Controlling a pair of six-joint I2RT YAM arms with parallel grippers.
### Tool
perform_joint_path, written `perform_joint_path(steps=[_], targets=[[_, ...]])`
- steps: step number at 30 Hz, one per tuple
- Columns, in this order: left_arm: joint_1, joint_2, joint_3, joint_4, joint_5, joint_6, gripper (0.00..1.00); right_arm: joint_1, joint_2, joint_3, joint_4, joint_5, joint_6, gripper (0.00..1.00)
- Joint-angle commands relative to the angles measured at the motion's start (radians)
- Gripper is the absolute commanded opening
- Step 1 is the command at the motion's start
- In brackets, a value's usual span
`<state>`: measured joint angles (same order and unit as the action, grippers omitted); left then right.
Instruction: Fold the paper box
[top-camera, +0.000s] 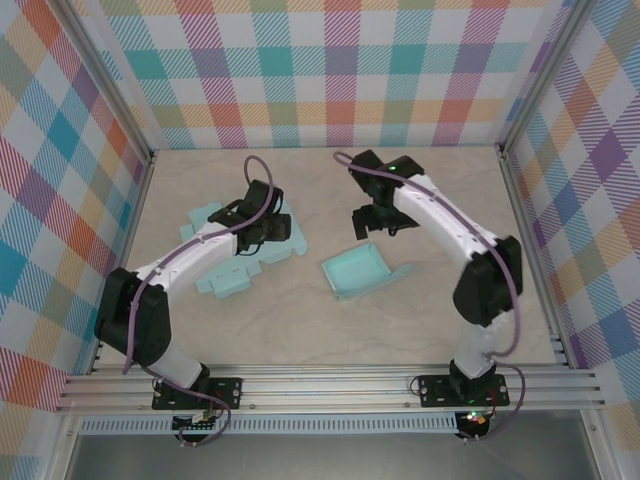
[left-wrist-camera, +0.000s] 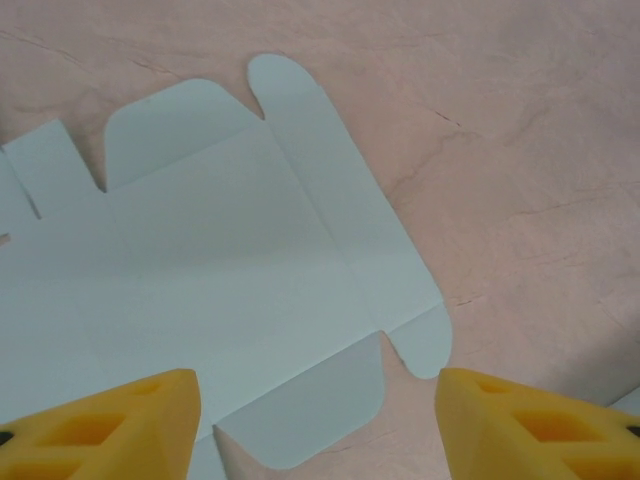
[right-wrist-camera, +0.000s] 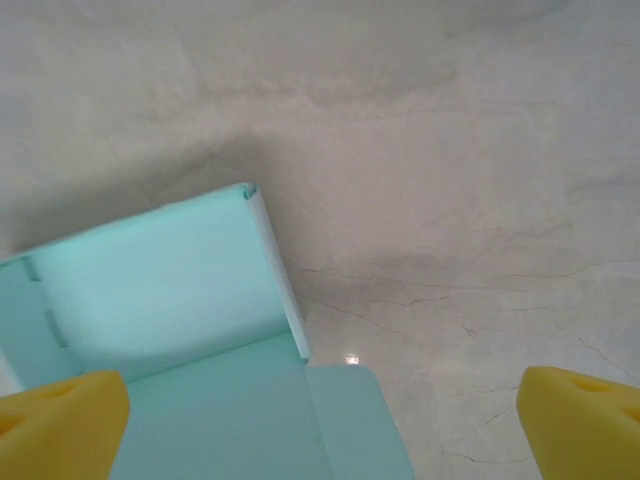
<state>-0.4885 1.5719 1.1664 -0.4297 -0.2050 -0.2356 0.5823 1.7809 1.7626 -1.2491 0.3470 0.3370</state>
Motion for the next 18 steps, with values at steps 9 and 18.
perform_joint_path(steps=[9,18], targets=[[-0.101,0.179,-0.011,0.129,-0.007,0.096,0.47,-0.002,-0.655,-0.487,0.048,-0.025,0.271,1.00],[-0.171,0.273,0.010,0.142,-0.019,0.120,0.35,-0.002,-0.987,-0.996,0.355,-0.292,0.471,0.67]])
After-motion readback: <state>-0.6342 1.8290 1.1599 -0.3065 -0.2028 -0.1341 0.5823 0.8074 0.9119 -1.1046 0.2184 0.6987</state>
